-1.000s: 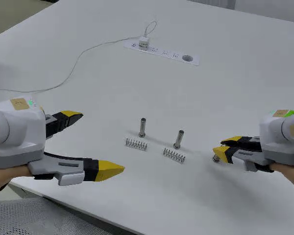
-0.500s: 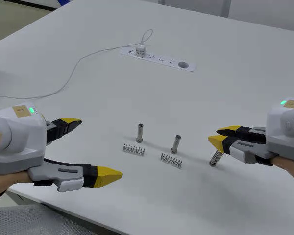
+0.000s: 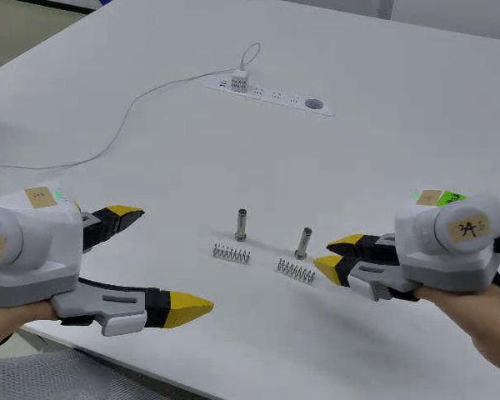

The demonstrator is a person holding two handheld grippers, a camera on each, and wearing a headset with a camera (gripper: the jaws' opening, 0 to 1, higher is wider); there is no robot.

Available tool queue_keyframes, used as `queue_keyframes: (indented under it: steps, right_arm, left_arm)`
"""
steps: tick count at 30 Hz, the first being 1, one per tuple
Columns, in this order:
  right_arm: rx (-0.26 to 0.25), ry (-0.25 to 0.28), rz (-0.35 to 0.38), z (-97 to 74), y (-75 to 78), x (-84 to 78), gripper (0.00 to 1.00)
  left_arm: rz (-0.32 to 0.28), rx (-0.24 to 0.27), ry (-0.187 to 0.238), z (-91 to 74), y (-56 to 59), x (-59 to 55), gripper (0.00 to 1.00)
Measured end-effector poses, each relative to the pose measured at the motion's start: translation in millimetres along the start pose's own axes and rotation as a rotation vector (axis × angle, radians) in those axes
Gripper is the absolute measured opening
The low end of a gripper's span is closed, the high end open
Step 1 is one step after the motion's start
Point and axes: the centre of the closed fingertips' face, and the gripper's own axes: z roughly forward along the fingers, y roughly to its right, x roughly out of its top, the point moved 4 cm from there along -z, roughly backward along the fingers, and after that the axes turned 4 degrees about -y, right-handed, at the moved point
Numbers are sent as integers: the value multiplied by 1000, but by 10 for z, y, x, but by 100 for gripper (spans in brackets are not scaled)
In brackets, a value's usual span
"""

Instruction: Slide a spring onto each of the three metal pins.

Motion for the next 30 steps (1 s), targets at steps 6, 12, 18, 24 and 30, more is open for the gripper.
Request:
queue_keyframes:
  steps: [6, 12, 18, 24, 30]
  right_arm:
    - [23, -54, -52, 142, -32, -99, 17]
    - [32, -88, -52, 254, 0, -174, 17]
    - [33, -82, -20, 309, -6, -173, 17]
    - [48, -79, 19, 351, 9, -177, 17]
    - [57, -98, 3, 354, 4, -243, 16]
  left_arm:
    - [8, -7, -15, 13, 13, -23, 100]
    - [10, -9, -22, 22, 8, -36, 100]
    - [16, -17, -19, 30, 26, -25, 100]
    - [25, -24, -33, 39, 44, -41, 100]
    - [15, -25, -30, 39, 46, -40, 100]
